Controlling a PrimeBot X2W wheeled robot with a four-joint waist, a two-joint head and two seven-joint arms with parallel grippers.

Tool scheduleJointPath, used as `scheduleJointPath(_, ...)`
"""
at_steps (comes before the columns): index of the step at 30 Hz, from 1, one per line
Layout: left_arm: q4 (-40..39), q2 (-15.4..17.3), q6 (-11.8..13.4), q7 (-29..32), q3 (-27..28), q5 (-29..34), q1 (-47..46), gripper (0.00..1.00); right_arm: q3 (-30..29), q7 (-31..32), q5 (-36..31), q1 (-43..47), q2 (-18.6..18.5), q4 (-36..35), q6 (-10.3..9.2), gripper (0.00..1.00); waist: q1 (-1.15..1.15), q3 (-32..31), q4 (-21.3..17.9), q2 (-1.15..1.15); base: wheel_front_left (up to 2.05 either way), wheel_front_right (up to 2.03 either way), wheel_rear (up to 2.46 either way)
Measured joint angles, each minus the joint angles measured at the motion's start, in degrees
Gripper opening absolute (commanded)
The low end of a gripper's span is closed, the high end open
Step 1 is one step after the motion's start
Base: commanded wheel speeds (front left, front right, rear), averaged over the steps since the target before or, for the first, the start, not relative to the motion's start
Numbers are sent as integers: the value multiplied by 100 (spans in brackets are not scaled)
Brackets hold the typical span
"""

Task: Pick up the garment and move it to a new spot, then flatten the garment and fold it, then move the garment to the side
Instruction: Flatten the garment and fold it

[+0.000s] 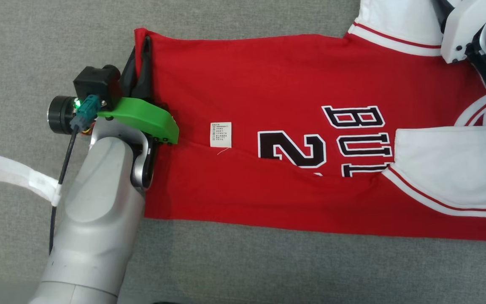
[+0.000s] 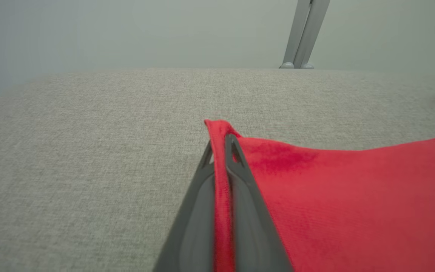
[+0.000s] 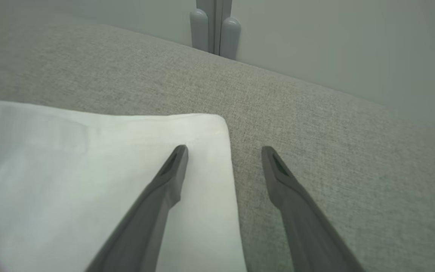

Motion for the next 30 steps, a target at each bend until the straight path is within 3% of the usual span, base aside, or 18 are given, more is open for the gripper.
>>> scheduleJointPath(1,-25,1,23,0,-74,-48,-6,0,43,97,8,-62,-9,101,0,98,0,29,45,0,0,0,0)
scheduleJointPath(4,-122,0,78,0,-254,-175,-36,0,166,165,99,-179,-20,186,-3,0,0,99,158,0,0,0,0)
scheduleJointPath(8,-263,0,157,0,-325,-270,-55,0,209,-261,100,-250,-165,237,2,0,0,159,236,0,0,0,0)
scheduleJointPath(11,-513,-7,192,1,-165,-224,-29,0,-105,-1178,-99,-381,-309,487,1,0,0,130,193,0,0,0,0)
scheduleJointPath(16,-864,-10,59,0,164,51,252,0,-553,-1808,-298,-385,-131,482,2,0,0,12,55,0,0,0,0)
scheduleJointPath(23,-1279,31,-160,0,668,445,760,0,-1366,-1836,-427,616,77,-1154,1,0,0,-204,-275,0,0,0,0)
scheduleJointPath(30,-1577,185,-334,0,1102,712,1358,0,-1657,-1836,-142,2159,410,-2446,1,0,0,-545,-618,0,0,0,0)
